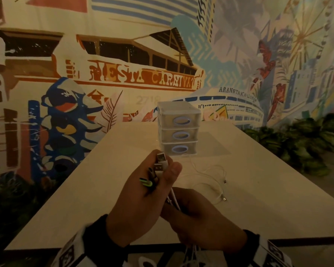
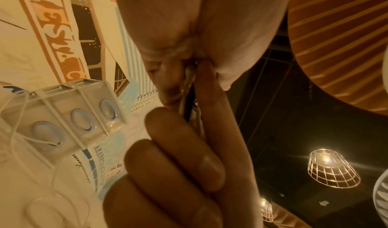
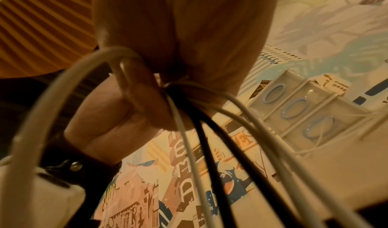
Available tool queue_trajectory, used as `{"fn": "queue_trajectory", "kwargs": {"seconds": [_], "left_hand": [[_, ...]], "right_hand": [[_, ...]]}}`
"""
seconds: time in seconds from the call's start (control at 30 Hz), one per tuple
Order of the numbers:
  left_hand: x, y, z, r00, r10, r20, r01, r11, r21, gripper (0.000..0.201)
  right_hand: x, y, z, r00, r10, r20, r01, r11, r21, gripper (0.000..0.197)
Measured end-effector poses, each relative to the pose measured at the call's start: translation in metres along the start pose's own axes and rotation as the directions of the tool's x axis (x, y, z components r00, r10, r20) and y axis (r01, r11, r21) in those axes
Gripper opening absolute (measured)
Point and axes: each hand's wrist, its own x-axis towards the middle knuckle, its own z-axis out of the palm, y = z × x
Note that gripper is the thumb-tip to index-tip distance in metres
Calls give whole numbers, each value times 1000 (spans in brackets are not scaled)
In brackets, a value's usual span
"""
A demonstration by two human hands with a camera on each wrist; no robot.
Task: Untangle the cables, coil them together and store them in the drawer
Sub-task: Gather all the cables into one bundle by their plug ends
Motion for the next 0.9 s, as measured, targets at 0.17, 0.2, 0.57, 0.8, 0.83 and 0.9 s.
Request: {"fn": "queue_trajectory", "kwargs": {"seconds": [0.17, 0.2, 0.57, 0.8, 0.83, 0.9], "left_hand": [[8, -12, -1, 995, -103, -13, 103, 995, -11, 22], [8, -15, 0, 985, -173, 3, 173, 985, -24, 28], [11, -20, -5, 899, -387, 206, 382, 922, 67, 40], [18, -12, -21, 940, -314, 134, 327, 941, -88, 45], [18, -9, -22, 945, -307, 112, 319, 941, -113, 45], [22, -3, -29, 957, -288, 41, 291, 940, -178, 45]], "right_hand": [[-2, 8, 1, 994, -84, -73, 68, 978, -199, 36], [-2, 10, 1, 989, -121, -82, 95, 959, -267, 35], [3, 25, 0, 995, -62, -80, 29, 933, -357, 31], [-10, 35, -5, 986, 142, -83, -151, 983, -105, 41], [-12, 37, -7, 987, 147, -69, -154, 983, -100, 42], [-21, 45, -11, 987, 159, -40, -163, 976, -143, 41]]}}
